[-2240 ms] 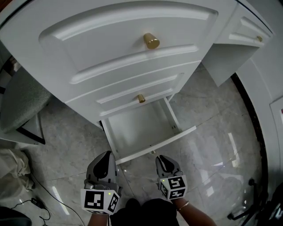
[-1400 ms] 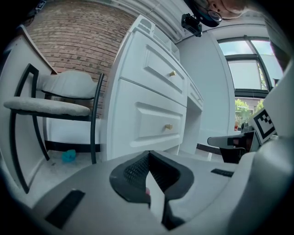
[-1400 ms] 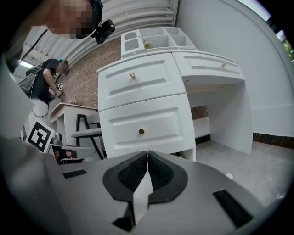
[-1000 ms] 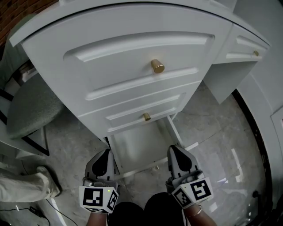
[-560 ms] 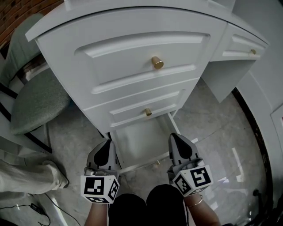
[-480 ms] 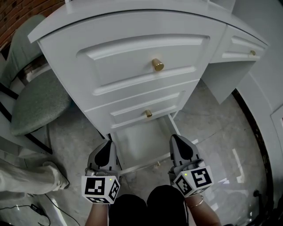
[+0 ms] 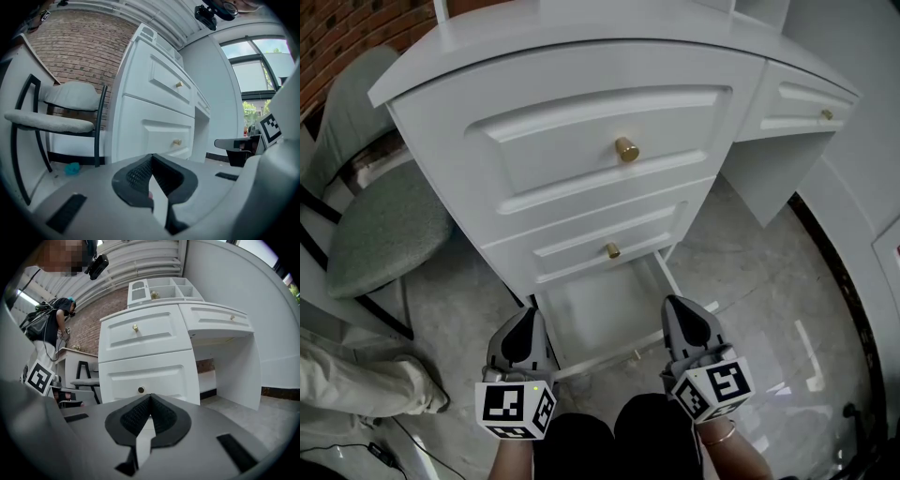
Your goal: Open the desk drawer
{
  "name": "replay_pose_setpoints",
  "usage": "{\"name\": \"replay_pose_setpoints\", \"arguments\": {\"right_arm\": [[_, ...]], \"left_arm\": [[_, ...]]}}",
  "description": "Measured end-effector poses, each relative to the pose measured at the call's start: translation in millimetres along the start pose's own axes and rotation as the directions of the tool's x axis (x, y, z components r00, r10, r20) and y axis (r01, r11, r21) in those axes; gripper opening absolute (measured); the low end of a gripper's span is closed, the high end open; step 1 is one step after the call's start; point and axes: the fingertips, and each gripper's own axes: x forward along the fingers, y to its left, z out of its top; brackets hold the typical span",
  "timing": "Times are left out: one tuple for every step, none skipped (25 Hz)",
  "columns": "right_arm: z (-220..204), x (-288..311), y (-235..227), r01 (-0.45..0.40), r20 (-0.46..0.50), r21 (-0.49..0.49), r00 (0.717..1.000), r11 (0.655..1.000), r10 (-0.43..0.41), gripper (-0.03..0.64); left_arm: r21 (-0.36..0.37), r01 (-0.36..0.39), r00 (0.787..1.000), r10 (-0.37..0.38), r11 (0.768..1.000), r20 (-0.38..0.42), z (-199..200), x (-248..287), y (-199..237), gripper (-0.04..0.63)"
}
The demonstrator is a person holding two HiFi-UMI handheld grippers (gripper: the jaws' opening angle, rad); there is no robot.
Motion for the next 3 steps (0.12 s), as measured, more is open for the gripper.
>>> {"name": "replay_pose_setpoints", "arguments": {"right_arm": [[1.1, -0.2, 0.4, -0.002, 0.001, -0.001, 1.000, 1.000, 0.002, 0.005], [2.1, -0.1, 0.7, -0.005, 0.002, -0.001, 1.000, 1.000, 0.005, 0.003], [3.1, 0.0, 1.1, -0.008, 0.003, -0.002, 1.000, 1.000, 0.008, 0.005]], "left_arm": [[0.000, -0.003, 1.000, 0.003, 1.000, 0.002, 1.1, -1.1, 0.0, 0.009], [-0.001, -0.008, 1.000, 0.008, 1.000, 0.004, 2.0, -2.0, 0.2, 0.009], [-0.003, -0.012, 1.000, 0.012, 1.000, 0.007, 3.0, -3.0, 0.5, 0.009]]}}
